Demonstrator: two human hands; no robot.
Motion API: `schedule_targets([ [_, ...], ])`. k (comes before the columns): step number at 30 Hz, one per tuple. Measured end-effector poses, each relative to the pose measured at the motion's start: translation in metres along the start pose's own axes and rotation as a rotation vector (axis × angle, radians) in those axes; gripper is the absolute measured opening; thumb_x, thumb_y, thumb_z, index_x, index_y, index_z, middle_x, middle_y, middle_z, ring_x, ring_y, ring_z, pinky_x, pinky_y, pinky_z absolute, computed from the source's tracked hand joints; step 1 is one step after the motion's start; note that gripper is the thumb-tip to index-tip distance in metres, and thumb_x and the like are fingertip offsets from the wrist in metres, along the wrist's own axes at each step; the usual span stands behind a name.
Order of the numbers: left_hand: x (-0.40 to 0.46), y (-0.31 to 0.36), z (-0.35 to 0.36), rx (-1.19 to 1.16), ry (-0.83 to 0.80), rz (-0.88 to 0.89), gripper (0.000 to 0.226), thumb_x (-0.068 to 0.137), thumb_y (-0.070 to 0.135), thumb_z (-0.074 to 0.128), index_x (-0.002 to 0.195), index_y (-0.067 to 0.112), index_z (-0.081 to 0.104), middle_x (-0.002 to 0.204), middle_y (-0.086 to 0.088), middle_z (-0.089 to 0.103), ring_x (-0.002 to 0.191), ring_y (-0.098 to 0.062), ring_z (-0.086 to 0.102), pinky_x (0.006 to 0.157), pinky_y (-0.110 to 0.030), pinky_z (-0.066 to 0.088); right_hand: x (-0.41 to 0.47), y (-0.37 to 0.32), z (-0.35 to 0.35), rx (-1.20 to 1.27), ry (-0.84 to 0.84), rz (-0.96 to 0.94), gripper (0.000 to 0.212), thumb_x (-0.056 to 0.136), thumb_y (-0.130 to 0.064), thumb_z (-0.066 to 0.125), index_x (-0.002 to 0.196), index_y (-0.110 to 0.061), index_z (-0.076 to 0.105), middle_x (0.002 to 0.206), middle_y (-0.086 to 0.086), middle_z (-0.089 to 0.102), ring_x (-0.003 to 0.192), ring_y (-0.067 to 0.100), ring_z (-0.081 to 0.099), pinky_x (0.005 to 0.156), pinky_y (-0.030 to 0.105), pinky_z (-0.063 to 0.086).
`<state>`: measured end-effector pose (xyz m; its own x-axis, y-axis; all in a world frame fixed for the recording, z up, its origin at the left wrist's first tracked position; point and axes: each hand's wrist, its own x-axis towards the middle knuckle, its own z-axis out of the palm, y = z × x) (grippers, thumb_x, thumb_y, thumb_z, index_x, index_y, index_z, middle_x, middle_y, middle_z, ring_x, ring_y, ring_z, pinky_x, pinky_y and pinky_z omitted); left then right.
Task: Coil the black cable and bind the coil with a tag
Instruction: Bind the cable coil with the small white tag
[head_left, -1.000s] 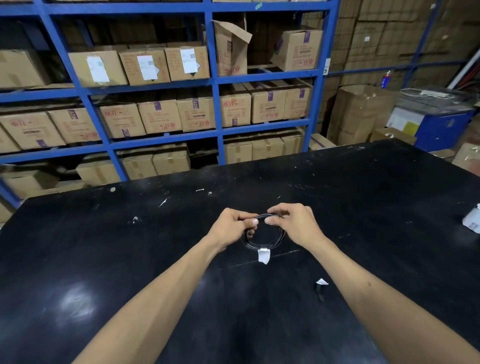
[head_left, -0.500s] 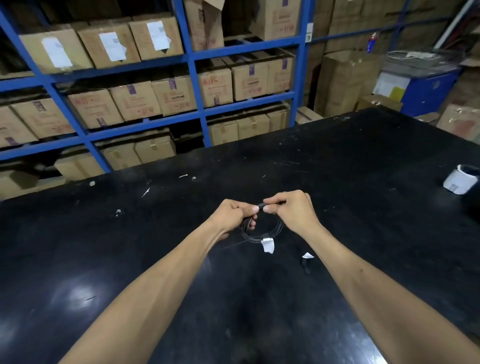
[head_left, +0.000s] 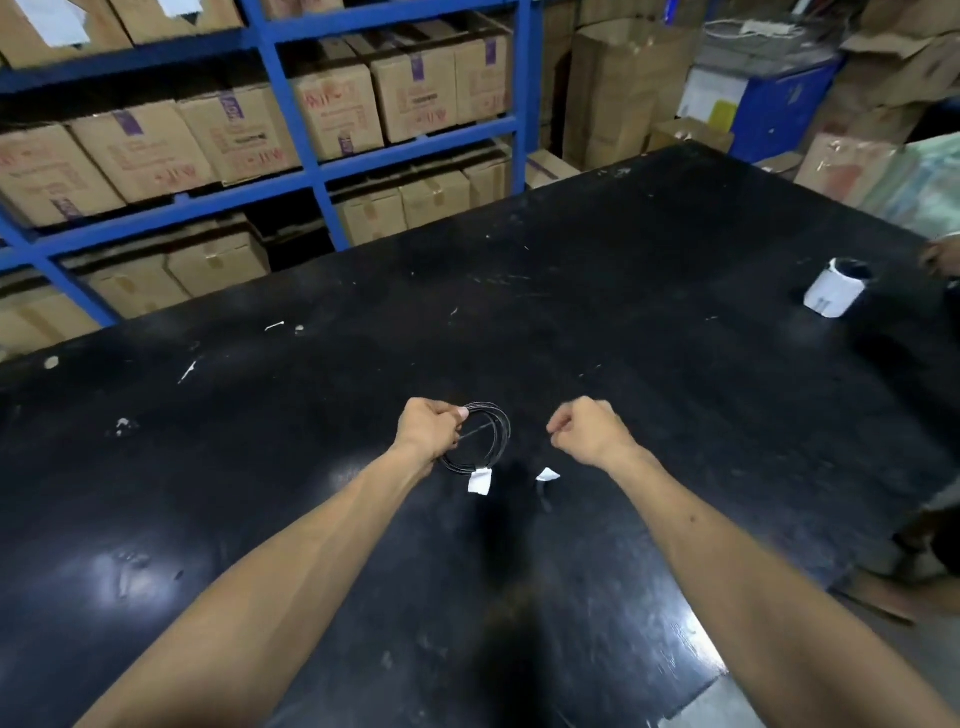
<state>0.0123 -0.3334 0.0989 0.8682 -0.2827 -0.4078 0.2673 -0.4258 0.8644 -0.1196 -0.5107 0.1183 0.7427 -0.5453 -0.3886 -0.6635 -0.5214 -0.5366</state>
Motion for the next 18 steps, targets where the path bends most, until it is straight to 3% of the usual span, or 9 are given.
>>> schedule_targets([
  [3, 0.015, -0.008, 0.010, 0.008, 0.023, -0.016, 0.012, 0.089, 0.011, 0.069, 0.089, 0.000, 0.073, 0.064, -0.004, 0.059, 0.053, -0.015, 0.050, 0.065, -0.030, 0.052, 0.005, 0.019, 0.030, -0.127, -0.043, 0.135, 0.020, 0.087, -0.025, 0.063, 0.100, -0.019, 0.076, 0.112, 0.008, 0.073, 0.103, 0.034, 0.071, 0.083, 0.033, 0.055],
  [6, 0.025, -0.015, 0.016, 0.036, 0.005, -0.028, 0.009, 0.089, 0.012, 0.070, 0.089, 0.004, 0.072, 0.066, -0.004, 0.060, 0.055, -0.015, 0.052, 0.066, -0.031, 0.054, 0.009, 0.028, 0.064, -0.121, -0.107, 0.247, 0.038, 0.091, -0.044, 0.061, 0.114, -0.016, 0.070, 0.121, 0.009, 0.071, 0.108, 0.032, 0.070, 0.088, 0.033, 0.053],
  [9, 0.031, -0.021, 0.019, 0.047, -0.009, -0.034, 0.008, 0.089, 0.011, 0.070, 0.089, 0.004, 0.072, 0.068, -0.006, 0.059, 0.055, -0.015, 0.051, 0.067, -0.032, 0.054, 0.016, 0.029, 0.085, -0.062, -0.091, 0.330, 0.044, 0.091, -0.048, 0.066, 0.123, -0.018, 0.069, 0.129, 0.007, 0.069, 0.121, 0.030, 0.065, 0.090, 0.033, 0.050],
  [13, 0.037, -0.024, 0.016, 0.009, -0.029, -0.057, 0.004, 0.090, 0.008, 0.067, 0.088, 0.005, 0.069, 0.068, -0.006, 0.060, 0.054, -0.014, 0.051, 0.062, -0.028, 0.054, 0.026, 0.027, 0.095, 0.004, -0.034, 0.353, 0.031, 0.091, -0.031, 0.068, 0.118, -0.017, 0.072, 0.124, 0.009, 0.071, 0.116, 0.032, 0.067, 0.088, 0.033, 0.051],
  [18, 0.043, -0.020, 0.008, -0.062, -0.010, -0.097, 0.016, 0.091, 0.004, 0.065, 0.076, 0.007, 0.066, 0.067, -0.007, 0.059, 0.054, -0.013, 0.052, 0.055, -0.024, 0.055, 0.036, 0.015, 0.080, 0.222, 0.017, 0.169, 0.023, 0.088, -0.034, 0.065, 0.095, -0.014, 0.074, 0.098, 0.010, 0.075, 0.097, 0.032, 0.070, 0.082, 0.033, 0.057],
])
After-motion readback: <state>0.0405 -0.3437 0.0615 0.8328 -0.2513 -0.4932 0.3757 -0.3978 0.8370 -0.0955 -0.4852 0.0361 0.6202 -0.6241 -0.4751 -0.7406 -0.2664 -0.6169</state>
